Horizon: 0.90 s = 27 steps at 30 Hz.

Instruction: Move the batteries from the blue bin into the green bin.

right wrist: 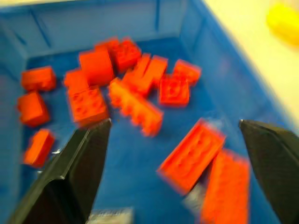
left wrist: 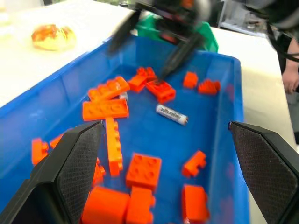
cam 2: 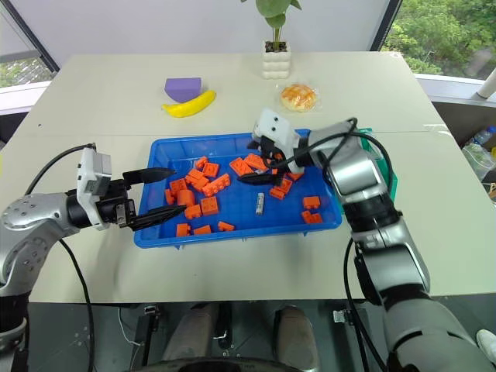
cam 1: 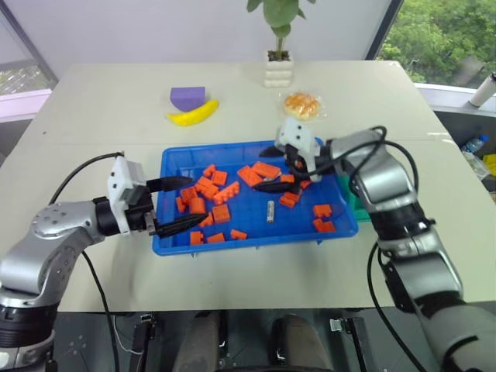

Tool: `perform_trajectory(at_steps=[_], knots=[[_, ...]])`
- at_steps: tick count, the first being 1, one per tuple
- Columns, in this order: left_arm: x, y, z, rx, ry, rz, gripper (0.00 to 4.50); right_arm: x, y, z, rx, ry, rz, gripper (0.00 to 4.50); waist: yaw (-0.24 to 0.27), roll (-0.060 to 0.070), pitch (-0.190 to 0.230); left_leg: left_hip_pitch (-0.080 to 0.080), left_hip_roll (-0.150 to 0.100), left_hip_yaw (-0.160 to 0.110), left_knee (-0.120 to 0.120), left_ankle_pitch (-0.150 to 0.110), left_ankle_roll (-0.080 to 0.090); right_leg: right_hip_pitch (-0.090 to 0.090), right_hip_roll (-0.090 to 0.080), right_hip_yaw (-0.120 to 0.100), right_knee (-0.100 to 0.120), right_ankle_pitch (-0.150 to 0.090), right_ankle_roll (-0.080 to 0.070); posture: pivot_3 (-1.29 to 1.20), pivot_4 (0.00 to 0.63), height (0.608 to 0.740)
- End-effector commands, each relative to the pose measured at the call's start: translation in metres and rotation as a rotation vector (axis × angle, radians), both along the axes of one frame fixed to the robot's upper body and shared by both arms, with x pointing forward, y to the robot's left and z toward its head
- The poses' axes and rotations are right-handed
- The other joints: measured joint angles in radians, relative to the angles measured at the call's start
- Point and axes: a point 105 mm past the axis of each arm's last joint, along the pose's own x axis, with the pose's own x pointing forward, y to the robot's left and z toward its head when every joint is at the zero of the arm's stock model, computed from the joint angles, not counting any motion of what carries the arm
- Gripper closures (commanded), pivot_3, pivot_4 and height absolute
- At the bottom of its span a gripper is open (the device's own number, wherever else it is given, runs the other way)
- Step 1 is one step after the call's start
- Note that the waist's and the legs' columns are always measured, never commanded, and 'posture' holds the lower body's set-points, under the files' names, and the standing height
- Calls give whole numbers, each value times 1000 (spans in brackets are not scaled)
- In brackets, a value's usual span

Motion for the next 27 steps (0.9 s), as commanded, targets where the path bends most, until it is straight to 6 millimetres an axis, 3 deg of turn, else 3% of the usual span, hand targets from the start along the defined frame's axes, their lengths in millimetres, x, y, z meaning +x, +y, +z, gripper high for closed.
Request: perform_trajectory(at_steps=[1,9,14,27], knots=[[6,-3,5,-6,-46,-3,0,-18,-2,16,42,-26,-70,14,-2,0,0,0,0,0,0,0,0,0,0,0,0,0,0,0,150,739],[20,-12,4,-30,-57,-25,0,-38,-1,-11,46,64,-166,14,3,0,0,0,0,0,0,0,0,0,0,0,0,0,0,0,150,739],[23,-17,4,-46,-59,-42,0,-42,-2,-33,-54,-15,-51,14,2,-1,0,0,-1,0,0,0,0,0,0,0,0,0,0,0,150,739],[15,-11,4,-45,-62,1,0,-2,-10,-52,-163,-86,93,14,-1,-1,0,0,0,0,1,0,0,1,0,0,-1,0,0,0,150,739]])
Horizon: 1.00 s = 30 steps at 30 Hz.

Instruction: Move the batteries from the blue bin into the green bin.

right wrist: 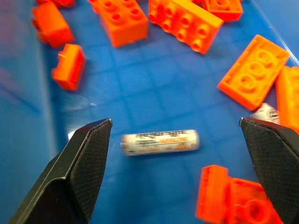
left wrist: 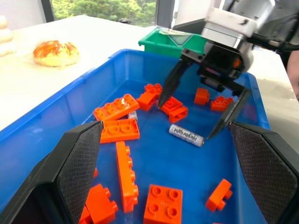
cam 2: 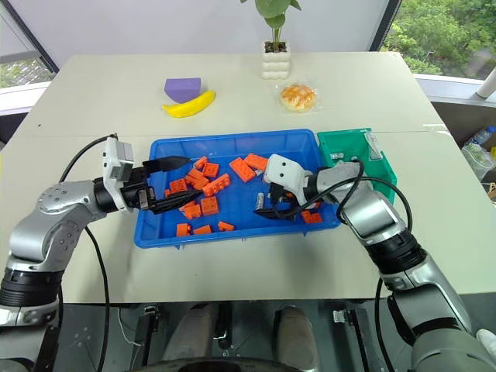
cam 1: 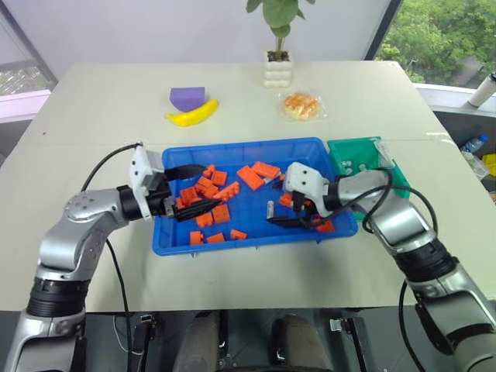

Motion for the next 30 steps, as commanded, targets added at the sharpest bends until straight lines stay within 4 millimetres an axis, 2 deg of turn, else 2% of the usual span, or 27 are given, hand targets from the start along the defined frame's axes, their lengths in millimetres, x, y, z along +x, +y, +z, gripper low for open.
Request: perform_trajectory(at_steps=[1,12,24,27,30], knots=[[-7,3,11,0,-47,16,0,7,5,3,-8,-24,44,14,0,0,0,0,0,0,0,0,0,0,0,0,0,0,0,0,150,739],[-32,9,0,112,37,-68,0,-1,3,-4,-22,60,107,14,1,0,0,0,0,-1,0,0,0,1,0,0,-1,0,0,0,150,739],[-29,6,2,108,22,-86,0,-11,5,-14,-67,74,149,14,2,0,0,0,0,0,0,0,0,0,0,0,-1,0,0,0,150,739],[-34,6,0,131,40,-109,0,-12,4,-19,-93,77,161,783,1,0,0,0,0,0,0,0,0,0,0,0,-1,0,0,0,150,739],[-39,6,-3,160,62,-133,0,-11,5,-20,-95,76,162,2245,2,0,0,0,0,0,0,0,0,0,0,0,-1,0,0,0,150,739]])
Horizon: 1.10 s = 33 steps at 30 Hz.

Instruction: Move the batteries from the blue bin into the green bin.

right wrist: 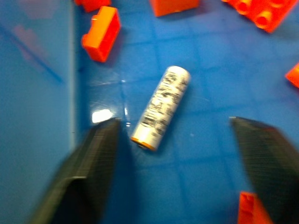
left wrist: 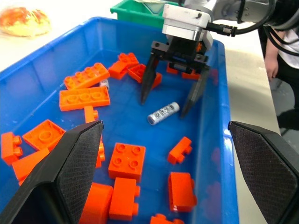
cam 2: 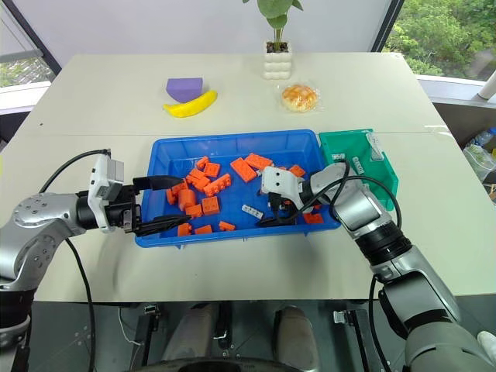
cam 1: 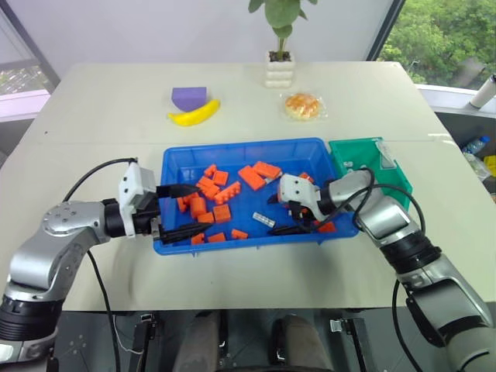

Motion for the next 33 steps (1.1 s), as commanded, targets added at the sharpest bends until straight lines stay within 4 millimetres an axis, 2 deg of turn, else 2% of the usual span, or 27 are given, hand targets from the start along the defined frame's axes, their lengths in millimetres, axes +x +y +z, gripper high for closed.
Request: perform_trajectory(at_steps=[1,4,12,15,18,22,26,29,33], knots=[[-12,-4,1,48,6,-61,0,-1,3,3,-8,-29,18,2818,0,0,0,0,0,0,0,0,0,0,0,0,0,0,0,0,150,739],[-18,-3,-5,89,30,-85,0,1,4,3,-8,-30,13,4347,0,0,0,0,0,0,0,0,0,0,0,0,0,0,0,0,150,739],[-18,-4,-7,82,33,-86,0,7,4,7,3,-47,-17,4432,0,0,0,0,0,0,0,0,0,0,0,0,0,0,0,0,150,739],[-16,-5,-5,69,23,-86,0,14,5,22,34,-83,-44,4432,0,0,0,0,0,0,0,0,0,0,0,0,0,0,0,0,150,739],[-5,-7,1,29,-21,-63,0,30,-2,57,83,-146,-102,4432,2,0,0,0,0,0,0,0,0,0,0,0,0,0,0,0,150,739],[15,-8,9,-41,-57,-38,0,49,-29,98,87,-252,-193,4432,4,0,0,0,0,0,1,0,0,0,0,0,1,0,0,0,150,739],[31,-16,16,-83,-81,-63,0,56,-64,123,44,-328,-281,4432,6,0,0,0,-1,0,0,0,0,0,0,0,0,0,0,0,150,739],[44,-23,21,-105,-101,-81,0,55,-92,130,13,-350,-353,4432,3,0,0,0,-1,1,0,0,1,0,-1,0,0,0,0,0,150,739],[58,-31,23,-102,-117,-115,0,49,-130,127,-30,-348,-464,4432,3,0,0,0,-1,2,0,0,1,0,-1,0,0,0,0,0,150,739]])
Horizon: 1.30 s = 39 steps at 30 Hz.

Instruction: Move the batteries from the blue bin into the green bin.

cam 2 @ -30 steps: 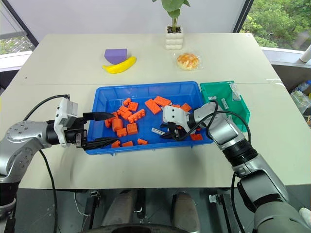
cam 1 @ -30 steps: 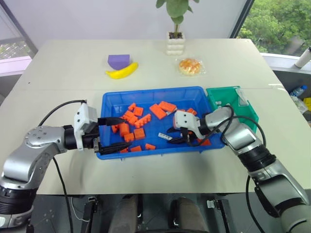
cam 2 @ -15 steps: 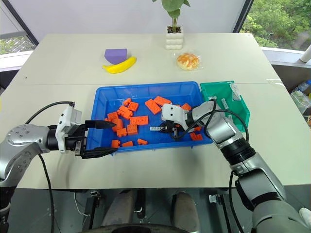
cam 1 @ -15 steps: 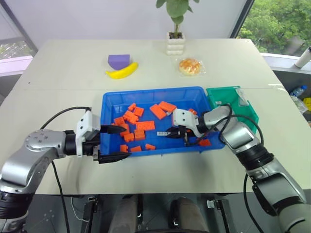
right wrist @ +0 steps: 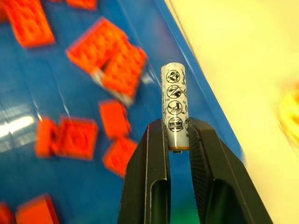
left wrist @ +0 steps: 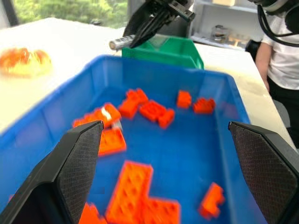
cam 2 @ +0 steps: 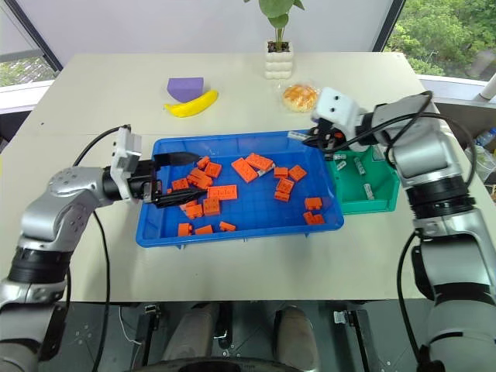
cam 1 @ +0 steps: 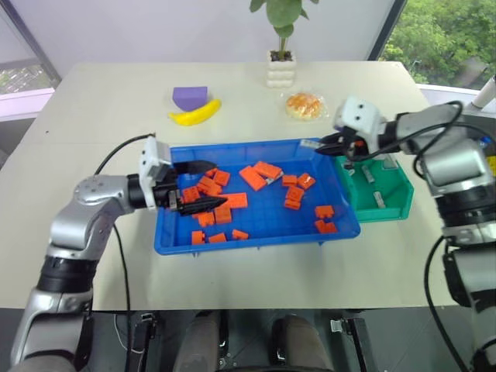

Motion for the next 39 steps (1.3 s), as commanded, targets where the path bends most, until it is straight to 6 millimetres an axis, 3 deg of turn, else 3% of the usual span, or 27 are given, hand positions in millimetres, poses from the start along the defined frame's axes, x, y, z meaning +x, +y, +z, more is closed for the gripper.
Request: perform_trajectory(at_steps=[1,7,12,17,21,22,25,29,31,35,39], knots=[[8,-6,4,14,-37,-34,0,-7,-29,11,-2,-46,-83,4432,0,0,0,0,0,0,0,0,0,0,0,0,0,0,0,0,150,739],[15,-17,1,20,-39,-85,0,-17,-62,6,6,-54,-215,4432,-2,0,0,0,1,1,0,0,0,0,0,0,0,0,0,0,150,739],[15,-21,0,18,-38,-108,0,-23,-71,-4,7,-45,-257,4432,-1,0,0,0,1,1,0,0,0,0,0,0,0,0,0,0,150,739],[15,-22,0,13,-40,-110,0,-24,-76,-10,2,-41,-279,2070,1,0,0,0,1,1,1,0,0,0,0,0,0,0,0,0,150,739],[14,-19,-1,17,-37,-100,0,-18,-82,-3,-32,-97,-302,45,0,0,0,0,1,1,1,0,0,0,0,0,0,0,0,0,150,739],[13,-18,-1,18,-36,-98,0,-15,-83,3,-36,-125,-307,45,0,0,0,0,1,1,1,0,0,0,0,0,0,0,0,0,150,739],[11,-15,-2,22,-34,-87,0,-5,-65,24,19,-208,-258,45,-5,0,0,0,1,1,1,0,0,0,0,0,0,0,0,0,150,739],[7,-10,-1,22,-38,-55,0,6,-9,36,248,-173,-128,45,-11,0,0,0,3,1,0,0,0,-1,2,0,0,0,0,0,150,739],[6,-7,-1,18,-39,-36,0,10,10,33,320,-144,-109,45,-6,0,0,0,3,0,0,0,-1,0,2,0,0,0,0,0,150,739],[2,2,5,-2,-64,42,0,19,51,7,434,-35,-84,45,3,0,0,0,1,0,1,0,0,0,0,0,1,0,0,0,150,739],[-4,13,10,-14,-89,125,0,18,81,-16,492,63,-54,45,4,0,0,-1,0,-1,1,0,0,0,0,0,1,0,0,0,150,739]])
